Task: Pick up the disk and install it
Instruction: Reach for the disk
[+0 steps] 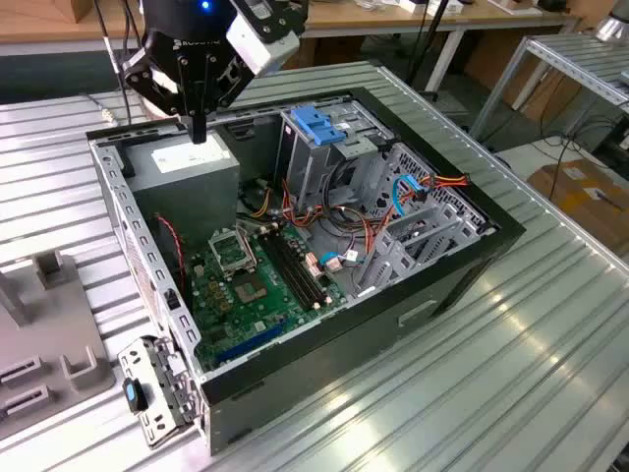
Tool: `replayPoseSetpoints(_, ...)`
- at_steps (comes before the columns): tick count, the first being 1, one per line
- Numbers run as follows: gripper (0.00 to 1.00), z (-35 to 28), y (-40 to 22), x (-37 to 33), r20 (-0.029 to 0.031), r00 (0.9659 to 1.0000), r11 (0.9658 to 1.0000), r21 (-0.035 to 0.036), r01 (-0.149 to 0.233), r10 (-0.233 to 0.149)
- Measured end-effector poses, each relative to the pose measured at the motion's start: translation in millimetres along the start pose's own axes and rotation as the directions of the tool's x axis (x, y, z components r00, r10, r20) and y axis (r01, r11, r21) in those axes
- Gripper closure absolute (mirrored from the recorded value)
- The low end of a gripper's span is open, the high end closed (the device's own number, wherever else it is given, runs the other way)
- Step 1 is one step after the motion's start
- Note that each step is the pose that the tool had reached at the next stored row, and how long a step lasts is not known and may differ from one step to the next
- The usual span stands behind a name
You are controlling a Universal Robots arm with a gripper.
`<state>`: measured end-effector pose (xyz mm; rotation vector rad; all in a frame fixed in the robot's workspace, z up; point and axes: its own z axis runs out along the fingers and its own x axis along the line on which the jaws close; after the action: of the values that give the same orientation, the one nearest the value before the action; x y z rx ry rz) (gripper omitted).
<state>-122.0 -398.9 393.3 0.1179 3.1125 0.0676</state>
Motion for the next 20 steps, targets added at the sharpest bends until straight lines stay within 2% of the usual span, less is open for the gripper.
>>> replayPoseSetpoints(20,0.89,-0.1,-0.4,4.8,0.0000,1.0000,1.0000,0.0000,0.000,0.000)
